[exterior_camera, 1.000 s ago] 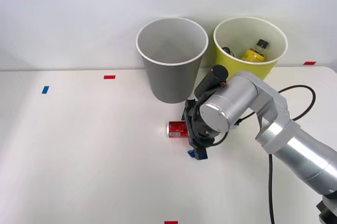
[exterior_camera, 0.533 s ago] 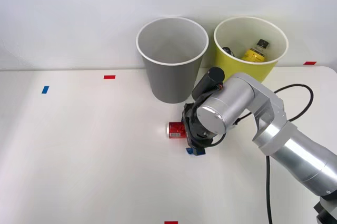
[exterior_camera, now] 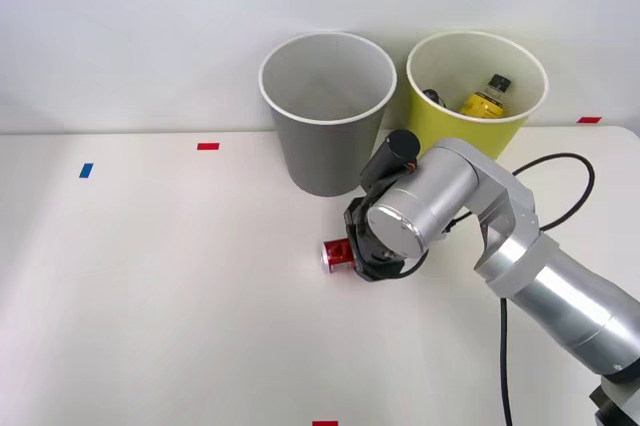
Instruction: Put cans in the gray bin, plastic bottles in the light green bin
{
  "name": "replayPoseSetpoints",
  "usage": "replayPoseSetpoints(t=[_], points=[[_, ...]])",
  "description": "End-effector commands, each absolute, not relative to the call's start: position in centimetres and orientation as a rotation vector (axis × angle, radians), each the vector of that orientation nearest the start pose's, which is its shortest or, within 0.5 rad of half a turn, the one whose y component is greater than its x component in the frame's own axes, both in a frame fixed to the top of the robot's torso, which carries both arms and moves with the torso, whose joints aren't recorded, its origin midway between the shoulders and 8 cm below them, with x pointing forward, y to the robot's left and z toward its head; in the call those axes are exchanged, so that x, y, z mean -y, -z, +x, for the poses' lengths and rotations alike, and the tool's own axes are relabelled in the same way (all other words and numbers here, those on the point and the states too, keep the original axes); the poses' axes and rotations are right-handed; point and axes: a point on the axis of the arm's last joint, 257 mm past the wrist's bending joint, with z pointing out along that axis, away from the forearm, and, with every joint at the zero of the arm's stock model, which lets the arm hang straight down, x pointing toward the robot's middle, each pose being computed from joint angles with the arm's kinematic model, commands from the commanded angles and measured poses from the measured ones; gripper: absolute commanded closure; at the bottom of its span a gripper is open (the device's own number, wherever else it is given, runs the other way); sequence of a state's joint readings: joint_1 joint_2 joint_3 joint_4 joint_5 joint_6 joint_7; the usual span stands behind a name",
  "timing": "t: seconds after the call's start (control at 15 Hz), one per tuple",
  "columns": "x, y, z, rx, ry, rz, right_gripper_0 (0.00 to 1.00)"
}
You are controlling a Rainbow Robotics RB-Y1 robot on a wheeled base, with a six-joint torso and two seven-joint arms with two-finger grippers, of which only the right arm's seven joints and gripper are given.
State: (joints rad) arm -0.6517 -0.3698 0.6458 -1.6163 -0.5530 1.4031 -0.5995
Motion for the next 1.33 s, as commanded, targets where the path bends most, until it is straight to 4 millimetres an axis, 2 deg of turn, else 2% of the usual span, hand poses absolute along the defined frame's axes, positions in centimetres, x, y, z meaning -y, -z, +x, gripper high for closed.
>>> replayPoseSetpoints(t=[0.07, 0.33, 0.4, 0.47, 0.53, 0.73, 0.93, 1.07, 1.13, 1.2, 1.33], points=[[5.9, 29.4, 44.8, -2.35, -0.617, 1.529, 0.95], [9.6, 26.3, 42.0, -2.324, -0.555, 0.951, 0.98], [10.3, 25.1, 41.7, -2.292, -0.526, 0.793, 0.98], [10.7, 23.0, 41.5, -2.225, -0.518, 0.641, 0.99], [10.9, 21.5, 41.4, -2.168, -0.507, 0.547, 0.99], [10.7, 16.0, 41.2, -1.972, -0.487, 0.25, 1.0], [10.5, 10.6, 41.1, -1.8, -0.457, 0.079, 1.0], [10.2, 5.9, 41.9, -1.648, -0.464, -0.013, 1.0], [9.8, 3.7, 42.4, -1.578, -0.479, -0.043, 1.0], [8.5, 1.6, 42.9, -1.522, -0.535, -0.069, 1.0], [6.6, -1.0, 44.5, -1.427, -0.57, -0.132, 1.0]])
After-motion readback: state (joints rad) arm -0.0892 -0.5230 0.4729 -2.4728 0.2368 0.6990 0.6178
